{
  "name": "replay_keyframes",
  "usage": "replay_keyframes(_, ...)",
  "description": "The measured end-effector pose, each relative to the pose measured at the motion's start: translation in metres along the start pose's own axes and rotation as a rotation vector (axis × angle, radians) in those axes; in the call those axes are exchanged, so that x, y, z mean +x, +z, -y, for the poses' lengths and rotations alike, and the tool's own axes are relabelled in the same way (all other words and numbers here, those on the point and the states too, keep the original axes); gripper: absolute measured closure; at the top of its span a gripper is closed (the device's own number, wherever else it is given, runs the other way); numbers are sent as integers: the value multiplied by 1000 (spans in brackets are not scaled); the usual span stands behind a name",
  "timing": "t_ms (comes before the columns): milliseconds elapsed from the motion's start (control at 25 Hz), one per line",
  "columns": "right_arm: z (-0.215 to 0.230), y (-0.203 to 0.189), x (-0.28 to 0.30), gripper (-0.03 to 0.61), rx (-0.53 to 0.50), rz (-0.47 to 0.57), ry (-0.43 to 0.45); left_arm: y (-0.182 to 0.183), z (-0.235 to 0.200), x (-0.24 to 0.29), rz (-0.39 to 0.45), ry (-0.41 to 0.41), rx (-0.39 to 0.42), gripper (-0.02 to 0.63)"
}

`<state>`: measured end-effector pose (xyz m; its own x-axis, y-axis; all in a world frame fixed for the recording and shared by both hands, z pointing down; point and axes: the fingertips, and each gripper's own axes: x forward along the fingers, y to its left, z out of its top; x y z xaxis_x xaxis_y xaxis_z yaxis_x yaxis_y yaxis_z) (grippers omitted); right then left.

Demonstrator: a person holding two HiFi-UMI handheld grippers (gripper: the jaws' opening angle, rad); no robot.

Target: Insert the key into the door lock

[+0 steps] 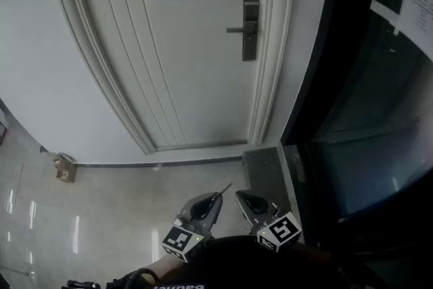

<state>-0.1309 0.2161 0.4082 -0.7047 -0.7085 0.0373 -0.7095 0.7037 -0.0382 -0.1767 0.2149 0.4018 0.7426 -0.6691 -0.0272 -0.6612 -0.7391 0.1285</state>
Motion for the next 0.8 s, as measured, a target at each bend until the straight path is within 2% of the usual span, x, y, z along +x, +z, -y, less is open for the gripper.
replay_keyframes(320, 0, -2, -1, 577, 13, -7, 2, -2, 2, 2, -11, -2, -2, 583)
replay_keyframes(480, 6, -5, -7, 575, 35, 22, 6, -4, 4, 4, -10, 6, -14, 583)
replay_keyframes(800, 23, -9, -17, 575, 72, 26, -28, -11, 7, 14, -27, 20, -42, 583)
